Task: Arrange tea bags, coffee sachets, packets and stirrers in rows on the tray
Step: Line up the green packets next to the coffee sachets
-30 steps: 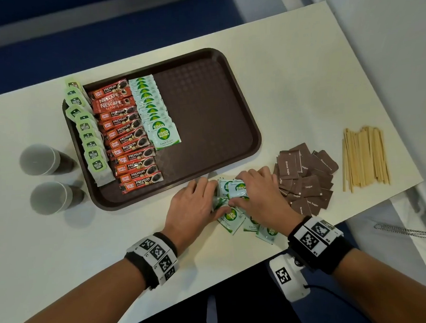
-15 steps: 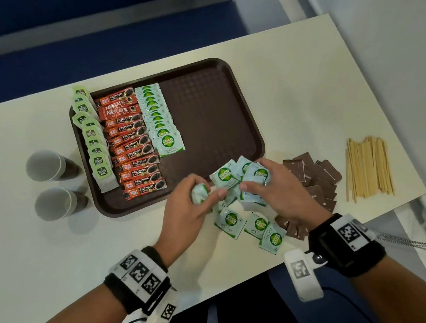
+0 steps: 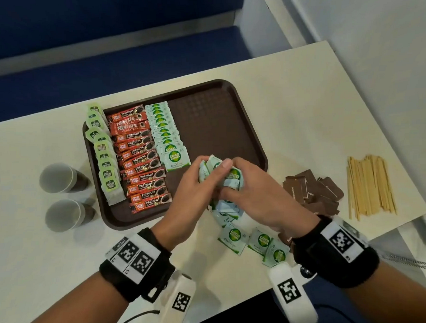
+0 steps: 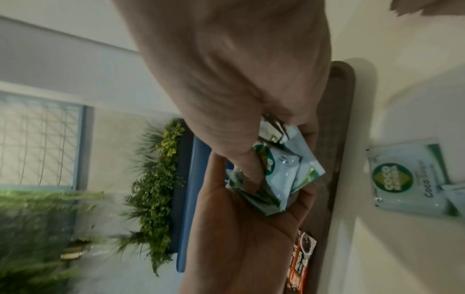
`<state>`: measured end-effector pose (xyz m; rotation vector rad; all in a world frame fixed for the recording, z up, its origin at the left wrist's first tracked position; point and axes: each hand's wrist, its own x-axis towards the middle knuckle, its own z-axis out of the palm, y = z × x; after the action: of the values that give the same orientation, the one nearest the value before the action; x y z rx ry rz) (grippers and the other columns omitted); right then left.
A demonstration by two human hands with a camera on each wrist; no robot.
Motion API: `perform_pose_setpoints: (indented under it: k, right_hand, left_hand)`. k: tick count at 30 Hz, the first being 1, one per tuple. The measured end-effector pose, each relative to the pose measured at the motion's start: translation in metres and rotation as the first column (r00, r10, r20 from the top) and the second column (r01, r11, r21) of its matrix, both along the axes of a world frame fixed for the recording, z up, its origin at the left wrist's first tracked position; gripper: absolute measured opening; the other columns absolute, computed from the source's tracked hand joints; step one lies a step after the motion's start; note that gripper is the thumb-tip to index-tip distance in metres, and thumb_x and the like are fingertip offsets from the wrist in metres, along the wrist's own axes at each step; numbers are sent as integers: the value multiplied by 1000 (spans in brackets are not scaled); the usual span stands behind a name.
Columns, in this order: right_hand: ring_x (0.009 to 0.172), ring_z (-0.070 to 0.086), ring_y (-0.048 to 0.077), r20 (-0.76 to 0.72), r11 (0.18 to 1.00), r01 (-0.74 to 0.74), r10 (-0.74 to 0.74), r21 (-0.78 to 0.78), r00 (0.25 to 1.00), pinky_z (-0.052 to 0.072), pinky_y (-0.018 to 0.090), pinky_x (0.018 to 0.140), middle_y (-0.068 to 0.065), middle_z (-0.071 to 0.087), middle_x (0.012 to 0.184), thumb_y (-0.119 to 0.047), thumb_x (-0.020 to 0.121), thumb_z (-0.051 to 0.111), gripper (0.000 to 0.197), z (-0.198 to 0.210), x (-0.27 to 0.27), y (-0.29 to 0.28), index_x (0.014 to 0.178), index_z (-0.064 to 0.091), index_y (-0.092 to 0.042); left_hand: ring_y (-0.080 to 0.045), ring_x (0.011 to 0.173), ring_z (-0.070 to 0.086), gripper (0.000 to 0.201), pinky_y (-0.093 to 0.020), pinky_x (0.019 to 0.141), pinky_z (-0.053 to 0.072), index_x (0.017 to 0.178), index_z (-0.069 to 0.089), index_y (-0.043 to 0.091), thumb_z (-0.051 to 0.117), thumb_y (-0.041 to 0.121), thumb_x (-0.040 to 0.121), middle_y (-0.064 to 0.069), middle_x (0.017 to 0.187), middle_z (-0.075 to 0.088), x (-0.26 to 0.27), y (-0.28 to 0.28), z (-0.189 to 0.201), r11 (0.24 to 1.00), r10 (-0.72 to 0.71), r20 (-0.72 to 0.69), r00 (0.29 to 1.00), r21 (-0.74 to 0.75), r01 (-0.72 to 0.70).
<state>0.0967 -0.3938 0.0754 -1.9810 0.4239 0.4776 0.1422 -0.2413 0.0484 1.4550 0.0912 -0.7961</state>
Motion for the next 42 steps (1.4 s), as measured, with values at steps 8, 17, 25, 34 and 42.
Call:
perform_pose_setpoints:
  k: [8,17,25,34,42]
  right_hand:
    - [94,70,13,42,994,25,-30,109,999,56,25,78,-2,69,109,-19,93,79,42,-16,18,26,123,50,-24]
    - [87,46,8,351,982,187,-174,-4,920,43,20,74,-4,49,106,-51,66,99,74,-38,36,60,113,49,-25]
    - [62,54,17,223,919,264,-335,294,915,52,33,47,24,62,89,-29,78,97,41,-38,40,72,94,63,-12]
    - [81,75,30,157,904,274,-338,329,928,63,28,66,8,79,91,-15,86,90,18,-36,47,56,101,80,-13]
    - [80,71,15,-83,864,289,-281,412,956,57,26,69,15,80,99,-14,95,80,11,-38,48,31,105,80,-12]
  left_hand:
    - [-44,120,72,32,-61,100,60,132,65,10,68,27,105,-22,126,75,6,25,1,976,155,-166,974,-126,-177]
    - [-33,113,78,29,-48,96,64,132,69,9,68,6,103,-12,123,80,14,46,-4,812,545,-177,820,-135,-568]
    - [-31,112,79,32,-48,91,66,131,68,7,74,6,99,-11,121,81,24,59,-7,816,565,-86,820,-90,-572]
    - [-28,105,81,50,-42,83,68,131,68,10,83,-5,86,-6,115,83,26,72,-12,867,494,-37,868,-46,-496]
    - [-26,102,82,46,-45,83,68,125,70,11,84,-6,85,-4,112,84,26,68,-16,833,553,8,833,-23,-553]
